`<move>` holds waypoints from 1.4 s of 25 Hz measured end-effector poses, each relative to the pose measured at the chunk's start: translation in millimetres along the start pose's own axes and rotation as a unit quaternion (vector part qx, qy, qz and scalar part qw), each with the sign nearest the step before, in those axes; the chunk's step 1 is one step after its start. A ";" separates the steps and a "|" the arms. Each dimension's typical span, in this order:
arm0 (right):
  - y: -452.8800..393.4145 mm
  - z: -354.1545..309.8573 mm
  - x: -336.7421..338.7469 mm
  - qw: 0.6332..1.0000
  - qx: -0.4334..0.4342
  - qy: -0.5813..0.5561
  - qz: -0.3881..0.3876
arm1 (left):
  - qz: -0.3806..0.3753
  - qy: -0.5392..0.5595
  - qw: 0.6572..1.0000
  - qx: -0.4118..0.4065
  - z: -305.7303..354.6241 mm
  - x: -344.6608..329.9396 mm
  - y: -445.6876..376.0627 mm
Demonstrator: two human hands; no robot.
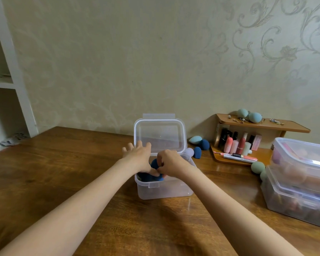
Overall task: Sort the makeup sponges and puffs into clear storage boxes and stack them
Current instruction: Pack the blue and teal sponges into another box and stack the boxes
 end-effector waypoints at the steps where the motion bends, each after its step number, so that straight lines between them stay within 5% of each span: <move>1: 0.7 5.2 3.8 1.000 0.000 -0.008 -0.025 | 0.013 0.010 1.000 0.007 0.4 -0.7 -1.3; 4: -0.5 33.9 39.5 0.991 -0.024 -0.127 -0.042 | 0.036 0.032 0.999 0.013 -0.2 -5.5 -3.8; 6: -17.0 74.6 79.6 0.963 -0.080 -0.248 0.067 | 0.039 0.039 0.998 0.010 -1.5 -6.5 -5.0; 9: -56.5 133.6 91.3 0.963 -0.158 -0.116 0.185 | 0.043 0.040 0.998 0.012 -1.1 -7.5 -7.6; 15: -116.7 180.9 24.6 0.966 -0.241 0.074 0.060 | 0.035 0.063 0.997 0.025 -4.5 -16.1 -14.4; 18: -109.2 169.1 47.8 0.967 -0.194 0.051 0.156 | 0.039 0.063 0.997 0.023 -5.7 -17.4 -16.3; 21: -52.5 120.7 101.2 0.940 -0.053 -0.161 0.295 | 0.042 0.059 0.997 0.023 -4.2 -16.7 -16.3; 23: -17.0 78.3 106.5 0.961 0.021 -0.216 0.171 | 0.039 0.052 0.998 0.021 -2.2 -16.0 -15.0; 26: 19.5 41.2 51.1 0.998 0.039 -0.005 -0.045 | 0.031 0.041 0.998 0.022 0.3 -13.6 -12.9; 35: 7.8 25.5 24.2 0.992 -0.002 0.082 0.092 | 0.071 -0.098 0.993 -0.010 10.4 0.4 -6.5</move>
Point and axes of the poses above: each hand's wrist, its own y-axis away from the middle knuckle, its own x-axis out of the back of the hand, z = x × y, the point moved 7 cm from there along -y, towards the middle knuckle, and after that the axes turned 12 degrees about -x, right-handed, at the moved point
